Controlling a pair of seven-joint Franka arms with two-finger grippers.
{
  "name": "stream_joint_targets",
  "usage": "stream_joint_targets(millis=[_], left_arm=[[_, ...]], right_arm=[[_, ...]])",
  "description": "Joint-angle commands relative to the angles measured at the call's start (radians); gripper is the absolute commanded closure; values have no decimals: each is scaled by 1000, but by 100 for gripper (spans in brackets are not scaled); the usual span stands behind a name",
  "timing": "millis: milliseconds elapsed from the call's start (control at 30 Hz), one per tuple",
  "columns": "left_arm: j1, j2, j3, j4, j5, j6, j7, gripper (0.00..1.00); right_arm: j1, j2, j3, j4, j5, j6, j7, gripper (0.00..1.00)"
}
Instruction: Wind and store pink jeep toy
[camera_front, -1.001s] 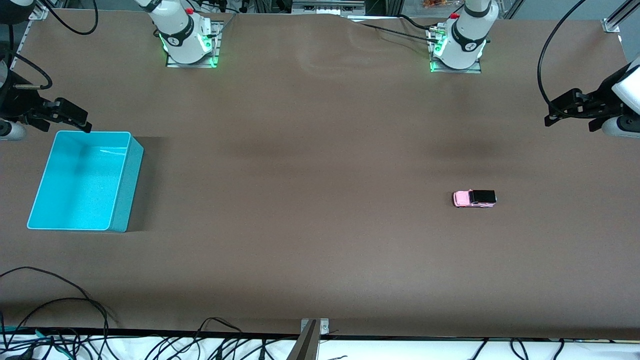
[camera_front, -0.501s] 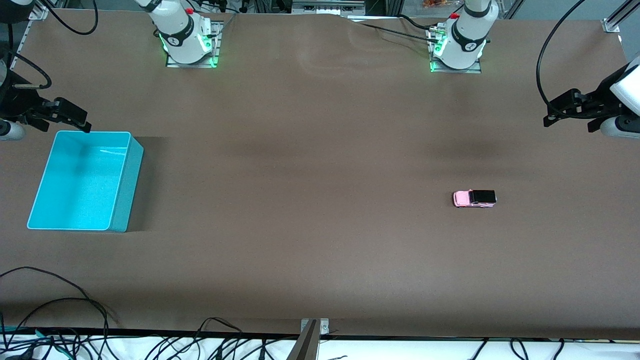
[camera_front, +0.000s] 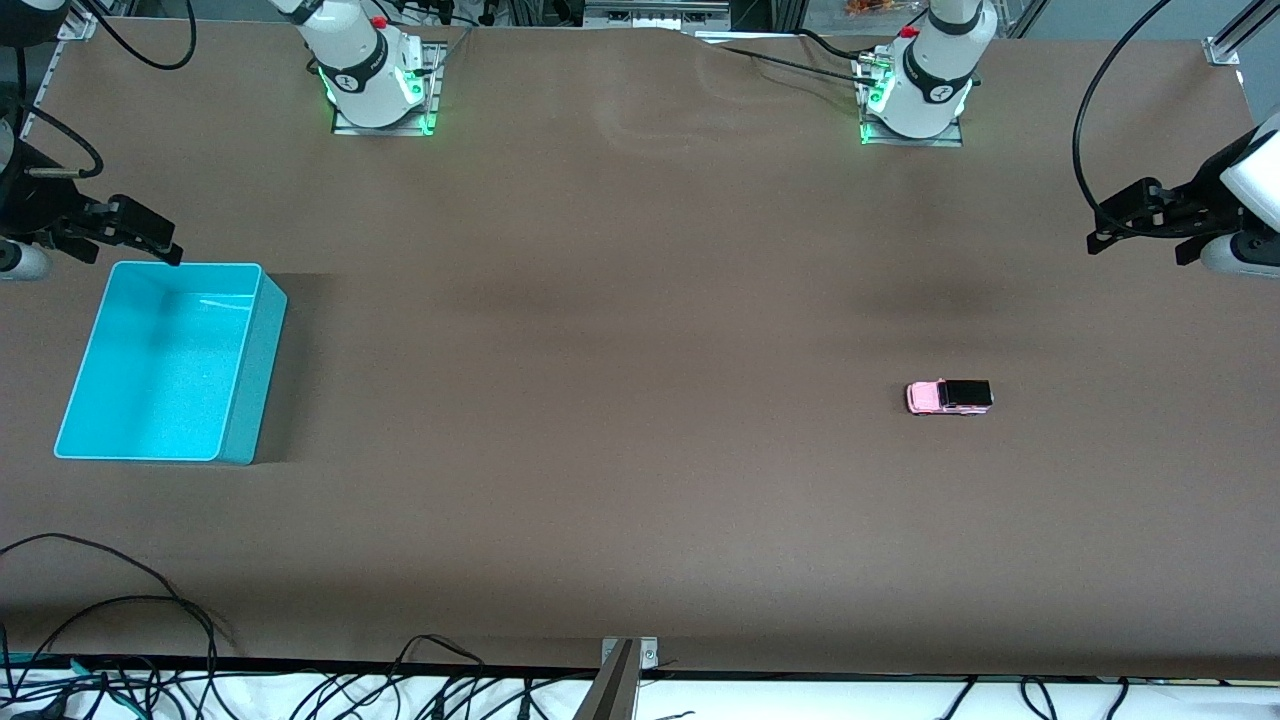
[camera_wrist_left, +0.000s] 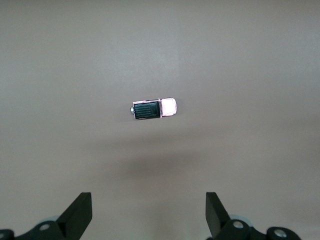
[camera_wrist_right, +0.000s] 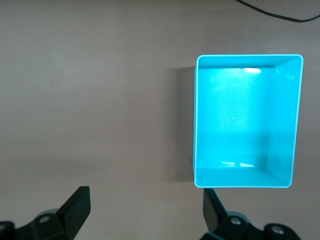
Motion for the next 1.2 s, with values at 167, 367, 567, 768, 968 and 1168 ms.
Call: stream_joint_targets(millis=[167, 367, 567, 768, 968, 1168], left_arm=[[-4, 19, 1, 35, -5, 7, -8, 0], [-7, 19, -2, 35, -1, 10, -5, 0], [-7, 25, -2, 35, -3, 10, -9, 0], [-7, 25, -2, 38, -3, 10, -9, 0], [-7, 25, -2, 52, -1, 10, -9, 0], [-7, 28, 0, 52, -1, 10, -8, 0]], right_arm=[[2, 8, 0, 26, -17, -22, -1, 0], [2, 8, 0, 26, -14, -20, 0, 0], [2, 8, 0, 26, -14, -17, 0, 0], [2, 8, 0, 26, -14, -14, 2, 0], [2, 8, 0, 26, -17, -13, 0, 0], [2, 13, 0, 26, -18, -13, -4, 0]])
